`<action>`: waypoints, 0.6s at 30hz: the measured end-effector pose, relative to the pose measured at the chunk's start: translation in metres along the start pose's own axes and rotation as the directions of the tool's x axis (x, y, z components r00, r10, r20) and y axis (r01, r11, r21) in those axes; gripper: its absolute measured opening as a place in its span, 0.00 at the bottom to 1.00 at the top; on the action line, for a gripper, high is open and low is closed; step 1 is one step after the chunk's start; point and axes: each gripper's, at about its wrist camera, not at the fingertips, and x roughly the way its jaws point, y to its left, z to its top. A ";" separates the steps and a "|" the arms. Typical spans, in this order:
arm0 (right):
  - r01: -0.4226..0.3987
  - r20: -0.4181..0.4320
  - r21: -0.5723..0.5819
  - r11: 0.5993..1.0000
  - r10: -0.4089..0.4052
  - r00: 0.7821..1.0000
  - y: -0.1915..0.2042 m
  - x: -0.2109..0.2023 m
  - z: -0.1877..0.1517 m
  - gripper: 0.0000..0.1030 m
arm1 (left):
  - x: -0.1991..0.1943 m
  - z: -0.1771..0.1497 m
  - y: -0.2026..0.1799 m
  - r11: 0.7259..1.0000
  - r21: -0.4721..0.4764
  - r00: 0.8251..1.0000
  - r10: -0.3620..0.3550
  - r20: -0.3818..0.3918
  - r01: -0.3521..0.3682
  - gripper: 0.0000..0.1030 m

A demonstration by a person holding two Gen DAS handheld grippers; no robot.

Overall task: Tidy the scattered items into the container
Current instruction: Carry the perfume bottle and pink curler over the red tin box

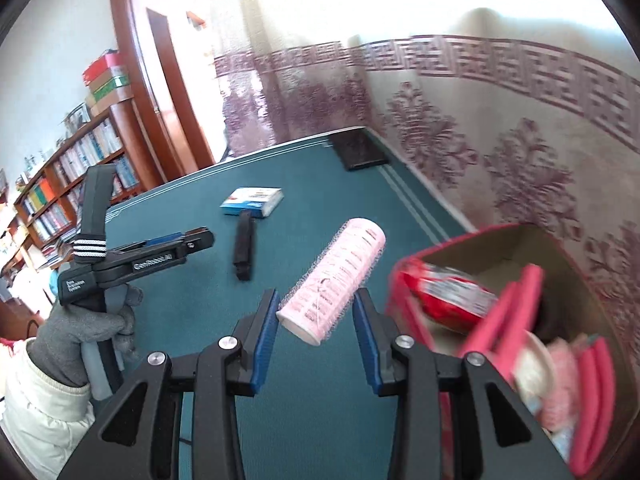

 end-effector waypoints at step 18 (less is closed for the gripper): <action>0.176 -0.008 0.148 0.973 -0.177 0.984 -0.099 -0.073 -0.043 0.40 | -0.025 -0.022 -0.120 0.968 0.191 0.987 -0.153 -0.053 0.160 0.61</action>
